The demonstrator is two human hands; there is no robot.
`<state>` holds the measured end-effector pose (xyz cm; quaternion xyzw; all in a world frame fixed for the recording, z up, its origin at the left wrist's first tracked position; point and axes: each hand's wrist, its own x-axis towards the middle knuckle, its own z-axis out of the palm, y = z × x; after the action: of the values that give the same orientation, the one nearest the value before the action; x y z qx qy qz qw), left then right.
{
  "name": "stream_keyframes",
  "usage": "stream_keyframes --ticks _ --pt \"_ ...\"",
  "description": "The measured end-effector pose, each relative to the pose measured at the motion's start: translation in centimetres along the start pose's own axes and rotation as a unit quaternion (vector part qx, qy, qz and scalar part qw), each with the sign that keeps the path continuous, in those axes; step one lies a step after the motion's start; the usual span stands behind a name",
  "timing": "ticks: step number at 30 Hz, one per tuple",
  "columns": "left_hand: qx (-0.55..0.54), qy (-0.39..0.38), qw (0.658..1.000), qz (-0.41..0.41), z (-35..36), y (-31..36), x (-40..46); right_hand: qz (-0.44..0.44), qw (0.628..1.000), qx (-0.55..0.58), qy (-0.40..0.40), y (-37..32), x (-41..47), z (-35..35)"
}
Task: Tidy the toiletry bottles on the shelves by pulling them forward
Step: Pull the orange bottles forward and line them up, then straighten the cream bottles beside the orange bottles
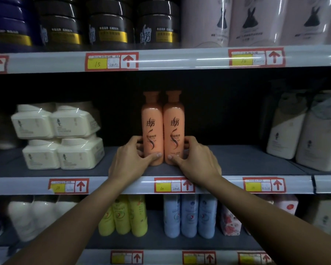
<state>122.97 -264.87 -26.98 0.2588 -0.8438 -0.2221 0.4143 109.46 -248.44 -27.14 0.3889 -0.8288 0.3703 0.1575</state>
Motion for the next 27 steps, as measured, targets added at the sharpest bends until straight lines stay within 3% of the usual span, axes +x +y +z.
stream_keyframes --ticks 6,12,16,20,27 --pt "-0.040 0.080 0.995 0.036 0.0 0.0 -0.5 -0.013 0.999 0.027 0.025 0.3 -0.5 -0.8" --pt "0.010 0.122 0.978 0.170 -0.1 1.8 -2.5 -0.017 0.996 0.047 0.071 1.3 -1.5 -3.1" --pt "0.040 0.080 0.961 0.262 1.3 4.7 -3.9 -0.007 0.994 0.051 0.094 3.1 -2.5 -5.1" --pt "0.064 -0.025 0.935 0.347 3.4 8.6 -5.1 0.014 0.993 0.042 0.110 5.7 -3.6 -7.4" --pt "0.002 -0.134 0.932 0.336 8.9 16.1 -5.5 0.061 0.983 0.007 0.171 11.4 -5.4 -11.8"
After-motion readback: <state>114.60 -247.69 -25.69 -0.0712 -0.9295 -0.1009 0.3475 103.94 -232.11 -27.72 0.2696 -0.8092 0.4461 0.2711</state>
